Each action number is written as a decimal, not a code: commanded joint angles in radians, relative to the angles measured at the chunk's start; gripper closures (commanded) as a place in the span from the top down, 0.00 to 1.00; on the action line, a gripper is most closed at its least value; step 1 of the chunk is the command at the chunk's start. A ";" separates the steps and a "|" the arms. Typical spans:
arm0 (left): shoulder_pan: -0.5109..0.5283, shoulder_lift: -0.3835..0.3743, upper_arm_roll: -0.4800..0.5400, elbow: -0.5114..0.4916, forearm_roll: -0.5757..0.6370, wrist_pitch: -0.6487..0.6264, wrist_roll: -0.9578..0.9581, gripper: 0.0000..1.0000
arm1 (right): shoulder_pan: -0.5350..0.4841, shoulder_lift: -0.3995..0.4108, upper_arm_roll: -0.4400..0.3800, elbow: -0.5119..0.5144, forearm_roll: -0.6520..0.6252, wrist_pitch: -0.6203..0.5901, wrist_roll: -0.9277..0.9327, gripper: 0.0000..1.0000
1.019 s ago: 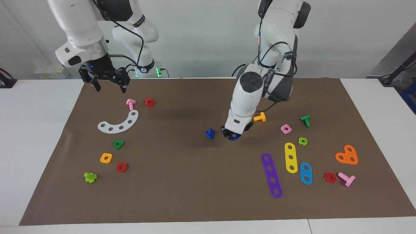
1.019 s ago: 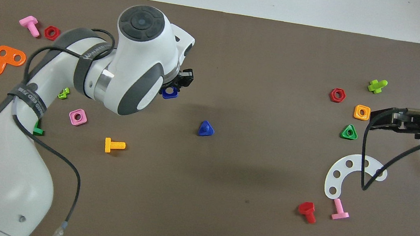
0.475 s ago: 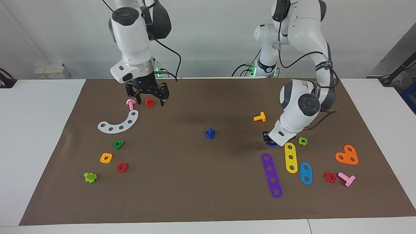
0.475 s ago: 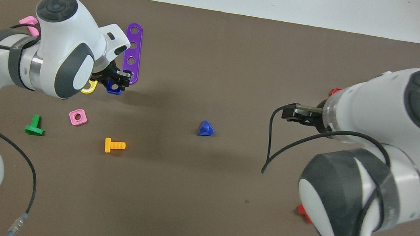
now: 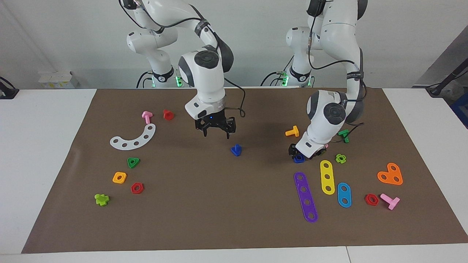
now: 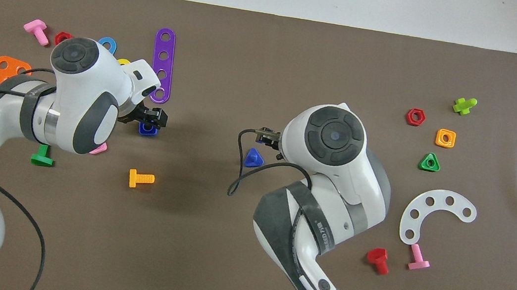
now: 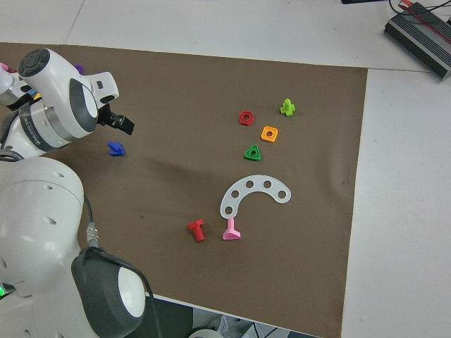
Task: Unscrew and place screws in storage area
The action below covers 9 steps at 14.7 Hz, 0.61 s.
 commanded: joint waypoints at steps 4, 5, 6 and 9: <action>0.191 -0.082 0.004 0.010 -0.004 -0.131 0.264 1.00 | 0.058 0.125 -0.004 0.015 -0.061 0.120 0.035 0.90; 0.239 -0.099 0.004 0.010 -0.004 -0.157 0.330 1.00 | 0.061 0.140 -0.006 0.021 -0.069 0.133 0.037 0.89; 0.283 -0.116 0.004 0.010 -0.004 -0.177 0.391 1.00 | 0.067 0.152 -0.004 0.021 -0.079 0.136 0.037 0.85; 0.364 -0.150 0.004 0.048 0.106 -0.246 0.469 1.00 | 0.075 0.169 -0.004 0.023 -0.084 0.145 0.038 0.73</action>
